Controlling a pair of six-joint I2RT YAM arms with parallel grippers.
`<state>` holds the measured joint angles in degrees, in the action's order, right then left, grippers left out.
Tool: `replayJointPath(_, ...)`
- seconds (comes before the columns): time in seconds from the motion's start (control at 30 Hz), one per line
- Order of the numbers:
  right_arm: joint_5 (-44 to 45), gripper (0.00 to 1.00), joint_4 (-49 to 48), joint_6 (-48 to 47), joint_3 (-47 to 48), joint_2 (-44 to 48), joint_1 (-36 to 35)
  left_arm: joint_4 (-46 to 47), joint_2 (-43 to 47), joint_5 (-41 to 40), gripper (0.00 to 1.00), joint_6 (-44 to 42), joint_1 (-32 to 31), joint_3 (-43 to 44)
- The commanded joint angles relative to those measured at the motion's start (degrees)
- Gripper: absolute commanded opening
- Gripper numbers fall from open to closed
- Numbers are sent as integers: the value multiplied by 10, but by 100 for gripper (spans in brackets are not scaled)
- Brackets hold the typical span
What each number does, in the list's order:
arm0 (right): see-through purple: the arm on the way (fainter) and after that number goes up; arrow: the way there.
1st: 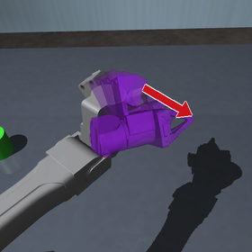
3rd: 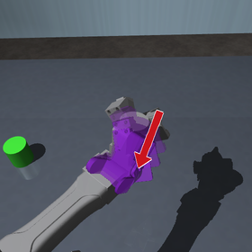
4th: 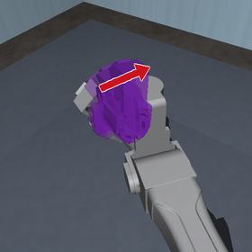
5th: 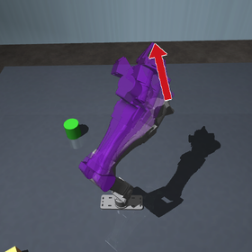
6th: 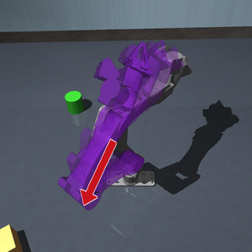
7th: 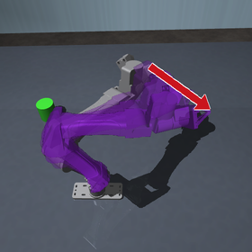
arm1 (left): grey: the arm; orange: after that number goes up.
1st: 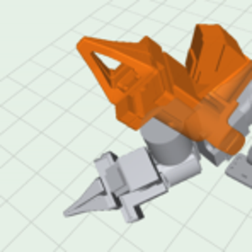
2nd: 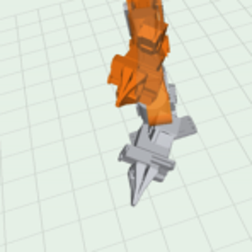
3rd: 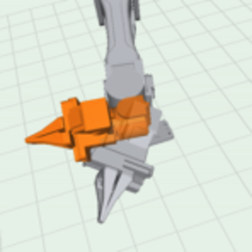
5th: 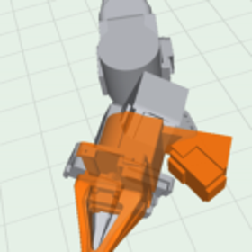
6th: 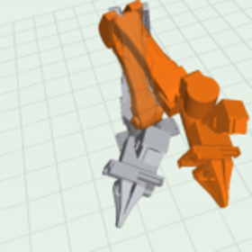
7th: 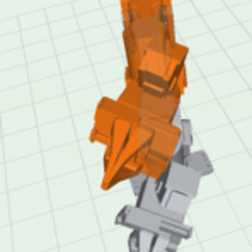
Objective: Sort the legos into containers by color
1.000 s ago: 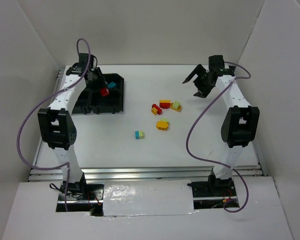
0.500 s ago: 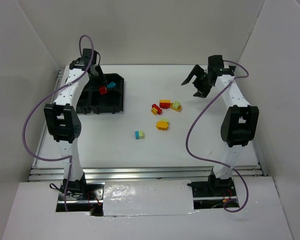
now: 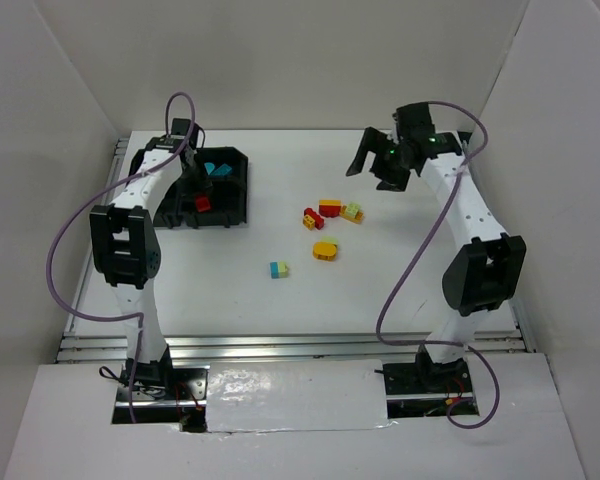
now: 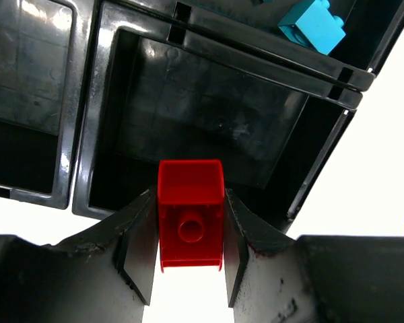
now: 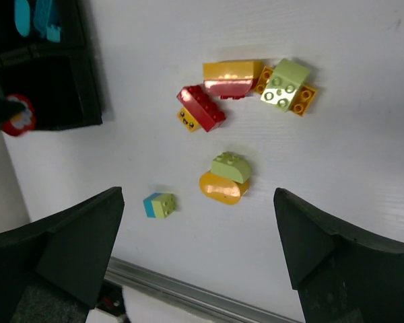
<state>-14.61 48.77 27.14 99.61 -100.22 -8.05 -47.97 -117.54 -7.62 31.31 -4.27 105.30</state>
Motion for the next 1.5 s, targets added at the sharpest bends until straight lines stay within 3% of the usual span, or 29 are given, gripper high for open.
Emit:
replayJointPath(0.0,69,100,70,-54,30,21,-69,16,34,3,0,-21,-4,-11)
replayJointPath(0.27,29,99,32,-41,-21,62,-114,21,41,7,0,-33,-5,0)
replayJointPath(1.03,49,100,36,-57,-26,75,-122,19,9,1,0,-31,-6,73)
replayJointPath(1.47,59,100,41,-60,-19,63,-140,-19,30,-87,0,6,10,75)
